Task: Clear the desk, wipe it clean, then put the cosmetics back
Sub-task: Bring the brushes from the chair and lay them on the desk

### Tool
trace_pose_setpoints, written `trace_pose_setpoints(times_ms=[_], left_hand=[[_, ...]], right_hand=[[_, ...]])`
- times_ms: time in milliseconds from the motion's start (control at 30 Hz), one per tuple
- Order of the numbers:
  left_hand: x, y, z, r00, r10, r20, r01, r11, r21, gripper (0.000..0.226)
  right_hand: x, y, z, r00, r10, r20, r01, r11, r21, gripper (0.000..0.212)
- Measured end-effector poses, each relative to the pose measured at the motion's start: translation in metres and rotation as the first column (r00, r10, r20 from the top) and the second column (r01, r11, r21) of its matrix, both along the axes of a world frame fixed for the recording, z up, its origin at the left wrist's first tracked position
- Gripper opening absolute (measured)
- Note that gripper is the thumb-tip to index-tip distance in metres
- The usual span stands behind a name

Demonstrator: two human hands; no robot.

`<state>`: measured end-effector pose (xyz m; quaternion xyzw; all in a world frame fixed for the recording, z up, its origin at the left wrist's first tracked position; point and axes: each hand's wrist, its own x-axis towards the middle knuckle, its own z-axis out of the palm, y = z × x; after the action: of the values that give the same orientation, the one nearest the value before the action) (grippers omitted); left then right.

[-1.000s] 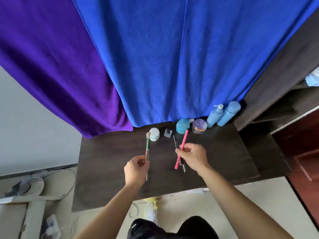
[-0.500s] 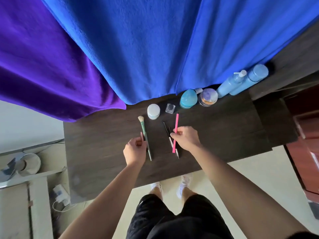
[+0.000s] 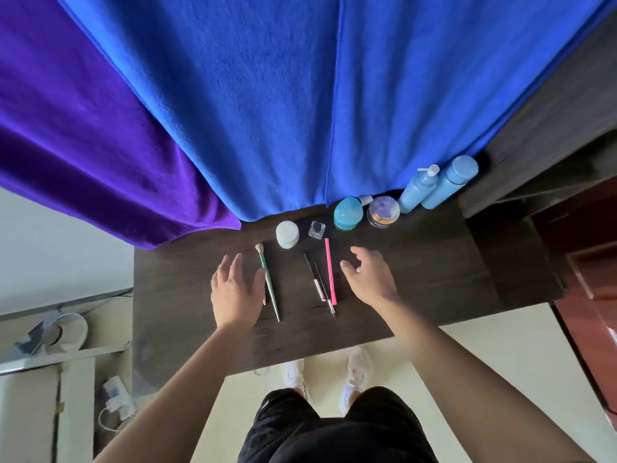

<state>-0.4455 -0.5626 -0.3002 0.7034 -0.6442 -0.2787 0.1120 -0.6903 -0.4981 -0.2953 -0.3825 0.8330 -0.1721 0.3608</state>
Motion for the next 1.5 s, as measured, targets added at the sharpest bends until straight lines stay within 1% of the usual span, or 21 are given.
trace_pose_setpoints(times_ms=[67, 167, 267, 367, 467, 500, 533, 567, 600, 633, 667, 733, 800, 867, 933, 1000, 1067, 1200, 1267, 1367, 1500], left_hand=[[-0.001, -0.002, 0.024, 0.995, -0.095, 0.041, 0.102, 0.976, -0.193, 0.065], [-0.012, -0.011, 0.062, 0.969, -0.234, 0.085, 0.249, 0.892, -0.378, 0.066], [-0.037, -0.021, 0.097, 0.915, -0.392, 0.091, 0.385, 0.787, -0.482, 0.066], [-0.074, -0.019, 0.116, 0.825, -0.562, 0.058, 0.494, 0.667, -0.557, 0.064], [-0.119, 0.004, 0.124, 0.682, -0.73, 0.047, 0.612, 0.534, -0.584, 0.065], [-0.134, 0.016, 0.126, 0.639, -0.767, 0.061, 0.647, 0.493, -0.582, 0.065], [-0.138, 0.018, 0.129, 0.619, -0.781, 0.079, 0.666, 0.469, -0.58, 0.066], [-0.163, 0.049, 0.136, 0.518, -0.853, 0.071, 0.715, 0.385, -0.583, 0.066], [-0.18, 0.071, 0.138, 0.441, -0.893, 0.088, 0.749, 0.312, -0.584, 0.067], [-0.186, 0.078, 0.139, 0.422, -0.901, 0.105, 0.755, 0.284, -0.591, 0.067], [-0.202, 0.102, 0.144, 0.367, -0.924, 0.111, 0.76, 0.229, -0.608, 0.067], [-0.231, 0.166, 0.156, 0.213, -0.968, 0.134, 0.772, 0.083, -0.63, 0.067], [-0.251, 0.233, 0.165, 0.096, -0.98, 0.172, 0.765, -0.037, -0.643, 0.067], [-0.263, 0.3, 0.175, -0.008, -0.98, 0.199, 0.754, -0.137, -0.642, 0.067], [-0.274, 0.364, 0.176, -0.103, -0.976, 0.19, 0.741, -0.202, -0.64, 0.068], [-0.282, 0.431, 0.175, -0.146, -0.972, 0.183, 0.74, -0.23, -0.632, 0.068], [-0.285, 0.5, 0.171, -0.186, -0.965, 0.184, 0.746, -0.26, -0.614, 0.068], [-0.29, 0.628, 0.17, -0.318, -0.925, 0.209, 0.709, -0.378, -0.595, 0.068], [-0.295, 0.681, 0.176, -0.351, -0.911, 0.216, 0.69, -0.408, -0.598, 0.069], [-0.301, 0.741, 0.183, -0.395, -0.901, 0.182, 0.682, -0.42, -0.599, 0.07], [-0.326, 0.797, 0.176, -0.436, -0.883, 0.173, 0.689, -0.451, -0.567, 0.071]], right_hand=[[-0.008, 0.003, 0.021, 0.994, 0.033, -0.105, -0.047, 0.99, -0.136, 0.055], [-0.025, 0.011, 0.06, 0.931, 0.001, -0.366, -0.14, 0.924, -0.355, 0.06], [-0.041, 0.032, 0.094, 0.813, -0.175, -0.556, -0.162, 0.849, -0.503, 0.063], [-0.049, 0.078, 0.109, 0.68, -0.354, -0.642, -0.077, 0.836, -0.543, 0.066], [-0.043, 0.146, 0.11, 0.549, -0.506, -0.665, 0.101, 0.83, -0.549, 0.069], [-0.04, 0.171, 0.112, 0.527, -0.519, -0.673, 0.13, 0.832, -0.54, 0.069], [-0.036, 0.181, 0.111, 0.522, -0.516, -0.679, 0.147, 0.839, -0.525, 0.07], [-0.033, 0.228, 0.116, 0.439, -0.561, -0.702, 0.247, 0.827, -0.506, 0.07], [-0.03, 0.26, 0.122, 0.38, -0.59, -0.712, 0.308, 0.807, -0.504, 0.069], [-0.03, 0.276, 0.126, 0.364, -0.602, -0.711, 0.299, 0.799, -0.522, 0.069], [-0.029, 0.307, 0.134, 0.317, -0.614, -0.723, 0.328, 0.786, -0.523, 0.069], [-0.021, 0.381, 0.147, 0.189, -0.665, -0.722, 0.454, 0.711, -0.536, 0.07], [-0.009, 0.448, 0.16, 0.079, -0.712, -0.698, 0.538, 0.62, -0.571, 0.07], [0.005, 0.512, 0.164, -0.021, -0.738, -0.675, 0.582, 0.54, -0.608, 0.07], [0.019, 0.57, 0.162, -0.091, -0.747, -0.659, 0.634, 0.467, -0.616, 0.071], [0.031, 0.629, 0.157, -0.129, -0.766, -0.629, 0.693, 0.384, -0.61, 0.071], [0.041, 0.688, 0.149, -0.154, -0.773, -0.615, 0.733, 0.328, -0.596, 0.071], [0.056, 0.795, 0.144, -0.188, -0.763, -0.618, 0.762, 0.284, -0.582, 0.069], [0.056, 0.841, 0.147, -0.198, -0.769, -0.608, 0.782, 0.25, -0.571, 0.069], [0.047, 0.897, 0.151, -0.222, -0.782, -0.583, 0.804, 0.191, -0.563, 0.071], [0.02, 0.957, 0.142, -0.224, -0.797, -0.561, 0.833, 0.142, -0.535, 0.077]])
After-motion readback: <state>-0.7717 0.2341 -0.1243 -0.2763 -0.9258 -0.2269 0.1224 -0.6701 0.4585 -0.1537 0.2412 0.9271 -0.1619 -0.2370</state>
